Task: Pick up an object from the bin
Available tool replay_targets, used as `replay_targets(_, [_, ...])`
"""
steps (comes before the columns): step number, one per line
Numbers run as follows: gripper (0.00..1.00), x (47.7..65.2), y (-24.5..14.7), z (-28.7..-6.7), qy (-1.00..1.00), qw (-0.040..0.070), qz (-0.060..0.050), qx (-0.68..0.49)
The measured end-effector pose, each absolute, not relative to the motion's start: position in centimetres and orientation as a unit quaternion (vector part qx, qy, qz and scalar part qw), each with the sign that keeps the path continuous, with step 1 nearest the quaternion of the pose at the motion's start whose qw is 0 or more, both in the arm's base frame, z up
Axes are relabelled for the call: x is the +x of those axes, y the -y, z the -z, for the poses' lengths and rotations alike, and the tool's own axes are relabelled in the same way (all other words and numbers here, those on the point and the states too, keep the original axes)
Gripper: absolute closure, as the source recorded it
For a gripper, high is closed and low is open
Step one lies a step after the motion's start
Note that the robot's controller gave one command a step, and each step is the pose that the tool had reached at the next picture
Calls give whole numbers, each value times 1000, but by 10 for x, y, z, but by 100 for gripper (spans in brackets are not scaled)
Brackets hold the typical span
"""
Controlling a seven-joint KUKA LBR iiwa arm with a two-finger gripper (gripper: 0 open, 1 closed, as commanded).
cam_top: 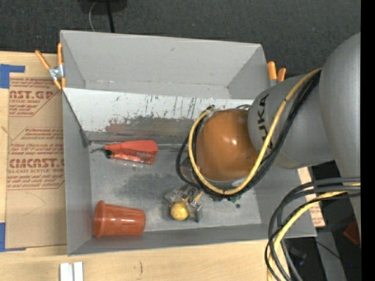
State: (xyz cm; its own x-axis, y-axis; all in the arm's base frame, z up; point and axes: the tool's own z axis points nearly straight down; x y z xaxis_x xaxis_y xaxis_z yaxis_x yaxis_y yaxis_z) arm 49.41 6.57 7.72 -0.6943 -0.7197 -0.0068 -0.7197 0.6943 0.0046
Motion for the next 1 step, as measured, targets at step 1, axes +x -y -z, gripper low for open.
replay_targets(1, [100,494,-66,-77,-920,2,-3,-391])
